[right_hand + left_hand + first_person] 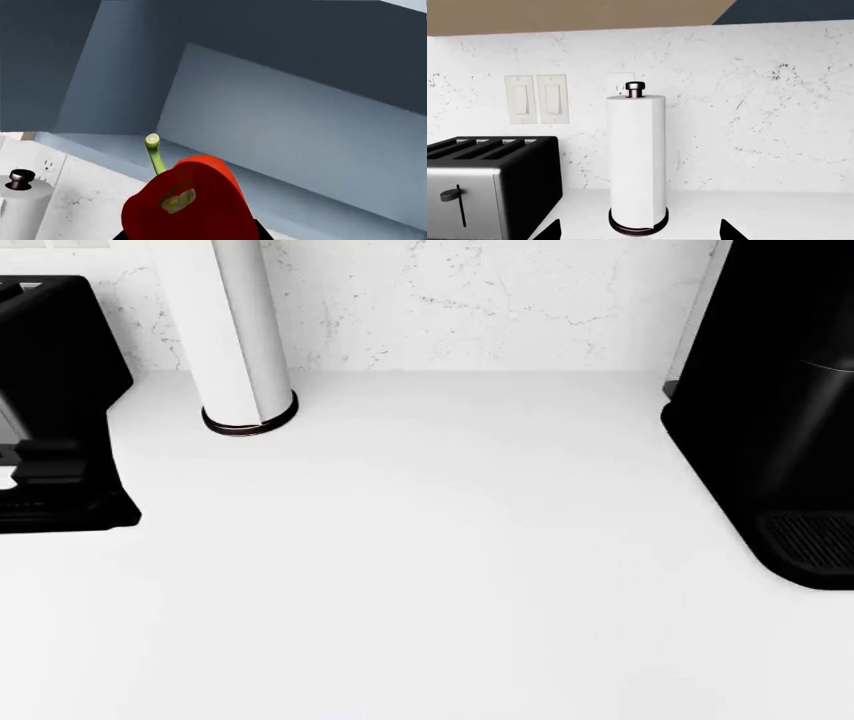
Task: Pick the bell pepper from the counter and place it in the cabinet.
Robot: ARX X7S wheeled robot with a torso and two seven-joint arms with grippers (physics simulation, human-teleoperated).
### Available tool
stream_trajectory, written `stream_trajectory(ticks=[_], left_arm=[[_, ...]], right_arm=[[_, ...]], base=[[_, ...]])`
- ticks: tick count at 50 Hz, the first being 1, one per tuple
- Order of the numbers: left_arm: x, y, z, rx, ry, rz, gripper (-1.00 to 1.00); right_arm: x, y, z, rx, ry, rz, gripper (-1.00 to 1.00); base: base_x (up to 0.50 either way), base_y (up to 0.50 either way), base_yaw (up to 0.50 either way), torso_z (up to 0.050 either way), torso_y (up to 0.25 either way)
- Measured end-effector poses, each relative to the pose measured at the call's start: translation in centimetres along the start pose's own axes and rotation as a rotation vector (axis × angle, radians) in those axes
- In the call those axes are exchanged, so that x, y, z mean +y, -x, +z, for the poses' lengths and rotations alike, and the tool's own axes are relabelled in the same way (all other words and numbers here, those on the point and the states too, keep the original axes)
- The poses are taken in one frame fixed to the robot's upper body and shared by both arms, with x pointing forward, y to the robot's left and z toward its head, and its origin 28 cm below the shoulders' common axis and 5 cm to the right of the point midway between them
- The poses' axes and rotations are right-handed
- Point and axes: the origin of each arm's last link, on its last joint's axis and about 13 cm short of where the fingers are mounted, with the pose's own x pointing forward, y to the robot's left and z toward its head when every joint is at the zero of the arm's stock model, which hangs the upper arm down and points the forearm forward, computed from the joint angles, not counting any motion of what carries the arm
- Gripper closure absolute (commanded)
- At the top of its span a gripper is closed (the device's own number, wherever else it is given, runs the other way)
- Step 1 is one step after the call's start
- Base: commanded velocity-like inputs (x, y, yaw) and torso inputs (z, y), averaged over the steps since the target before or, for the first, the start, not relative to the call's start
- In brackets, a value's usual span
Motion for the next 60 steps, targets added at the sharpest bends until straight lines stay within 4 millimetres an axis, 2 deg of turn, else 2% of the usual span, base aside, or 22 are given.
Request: stream_trajectory(ticks=[14,38,50,60], left_arm=[[0.0,0.1,-0.1,0.005,-0.003,0.007,-1.00],[0.4,0.3,-0.5,0.009,0.004,0.018,-1.00],[0.5,0.5,-0.6,0.012,0.003,0.026,-1.00],[0.6,0.7,-0.5,0.014,0.001,0.034,-1.00]], right_arm=[[-1.5,-4.8,0.6,0.010,-0.008,-0.047,1.00],[-3.4,-8.6,3.5,-0.044,0.018,-0.113,1.00],[-4.9,-10.8,3.0,-0.045,-0.001,-0.170,1.00],[-5.7,-12.5,1.7,-0.029,-0.013,-0.206,1.00]], base=[[0.00,0.00,0.00,0.000,0.000],[0.00,0.00,0.00,0.000,0.000],[0.00,0.00,0.00,0.000,0.000],[0.00,0.00,0.00,0.000,0.000]])
